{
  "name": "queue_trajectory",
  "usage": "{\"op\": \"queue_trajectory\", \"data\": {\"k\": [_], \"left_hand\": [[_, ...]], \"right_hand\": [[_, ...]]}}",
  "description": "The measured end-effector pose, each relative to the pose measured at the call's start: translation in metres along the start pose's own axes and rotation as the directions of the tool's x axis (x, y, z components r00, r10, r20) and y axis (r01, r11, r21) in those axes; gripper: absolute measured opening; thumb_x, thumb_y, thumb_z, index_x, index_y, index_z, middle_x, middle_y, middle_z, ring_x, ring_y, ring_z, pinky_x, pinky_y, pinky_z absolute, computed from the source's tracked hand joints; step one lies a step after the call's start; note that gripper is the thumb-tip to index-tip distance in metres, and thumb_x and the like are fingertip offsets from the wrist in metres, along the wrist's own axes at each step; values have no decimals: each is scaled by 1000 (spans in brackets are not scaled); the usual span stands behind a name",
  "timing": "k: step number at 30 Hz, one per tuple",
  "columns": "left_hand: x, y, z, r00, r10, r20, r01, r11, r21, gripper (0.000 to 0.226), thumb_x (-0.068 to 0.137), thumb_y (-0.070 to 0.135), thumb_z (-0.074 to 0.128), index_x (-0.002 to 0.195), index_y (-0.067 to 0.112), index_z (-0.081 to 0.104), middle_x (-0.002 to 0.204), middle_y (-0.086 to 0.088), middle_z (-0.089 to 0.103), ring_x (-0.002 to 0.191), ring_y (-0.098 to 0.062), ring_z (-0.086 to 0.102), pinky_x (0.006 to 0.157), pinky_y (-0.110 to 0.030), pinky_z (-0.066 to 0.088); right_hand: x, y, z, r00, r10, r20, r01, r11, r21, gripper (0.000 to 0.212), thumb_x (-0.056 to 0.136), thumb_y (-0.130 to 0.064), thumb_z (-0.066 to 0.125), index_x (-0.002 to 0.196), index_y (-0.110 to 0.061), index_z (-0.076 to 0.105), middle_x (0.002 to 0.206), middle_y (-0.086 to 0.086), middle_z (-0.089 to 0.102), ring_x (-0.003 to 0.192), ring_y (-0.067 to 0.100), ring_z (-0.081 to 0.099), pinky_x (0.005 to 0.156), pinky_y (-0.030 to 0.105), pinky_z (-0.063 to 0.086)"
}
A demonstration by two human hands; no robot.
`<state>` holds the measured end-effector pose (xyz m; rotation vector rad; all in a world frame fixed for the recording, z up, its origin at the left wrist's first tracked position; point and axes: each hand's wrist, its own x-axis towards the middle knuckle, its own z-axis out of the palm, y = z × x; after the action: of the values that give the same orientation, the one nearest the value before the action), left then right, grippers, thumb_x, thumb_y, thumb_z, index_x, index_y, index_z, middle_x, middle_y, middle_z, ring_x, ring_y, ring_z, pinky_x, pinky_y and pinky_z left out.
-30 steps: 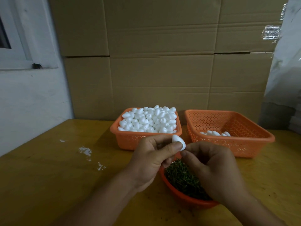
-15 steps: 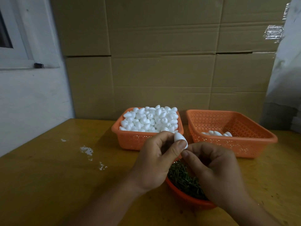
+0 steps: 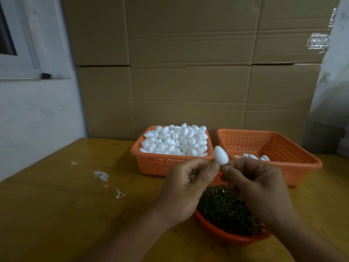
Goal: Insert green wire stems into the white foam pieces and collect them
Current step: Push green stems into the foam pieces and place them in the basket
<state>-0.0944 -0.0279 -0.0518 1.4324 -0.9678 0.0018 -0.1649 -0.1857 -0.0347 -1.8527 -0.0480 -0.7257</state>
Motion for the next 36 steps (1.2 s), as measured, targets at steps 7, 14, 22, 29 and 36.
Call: {"op": "queue_trajectory", "data": {"k": [7,14,22,29,36], "left_hand": [[-5,-13,0,997,-71,2,70,979,189,26,87,54,64,104,36,71,89,2,70,81,-18,67,73,-40,58],[-5,-15,-1,997,-74,-1,73,979,192,23,86,51,66,103,35,71,79,11,67,74,-5,63,69,-30,55],[-6,-12,-1,997,-82,5,79,977,200,22,87,47,66,101,31,71,82,0,66,70,-8,59,67,-39,53],[-6,-13,-2,996,-85,10,81,972,219,11,91,39,66,99,32,71,79,12,65,72,-9,61,68,-39,54],[-4,-14,-4,999,-39,-2,39,969,245,8,92,35,65,88,29,70,74,13,64,69,-4,59,63,-28,51]], "right_hand": [[69,25,-47,982,60,-180,-134,890,-437,7,89,-27,75,83,-24,76,56,-5,66,36,2,52,34,15,34],[131,56,-70,923,297,-245,-376,556,-742,52,88,-57,66,75,-7,74,68,11,72,63,28,68,68,41,59],[158,84,-80,869,438,-230,-414,391,-822,40,84,-51,73,83,-12,64,76,8,69,71,25,68,72,40,60],[152,70,-80,862,478,-167,-373,377,-847,23,78,-33,80,85,-15,67,83,8,70,76,26,68,74,41,60],[121,50,-75,947,229,-225,-316,539,-781,25,94,-22,62,73,-10,70,67,12,70,57,29,66,52,33,51]]}}
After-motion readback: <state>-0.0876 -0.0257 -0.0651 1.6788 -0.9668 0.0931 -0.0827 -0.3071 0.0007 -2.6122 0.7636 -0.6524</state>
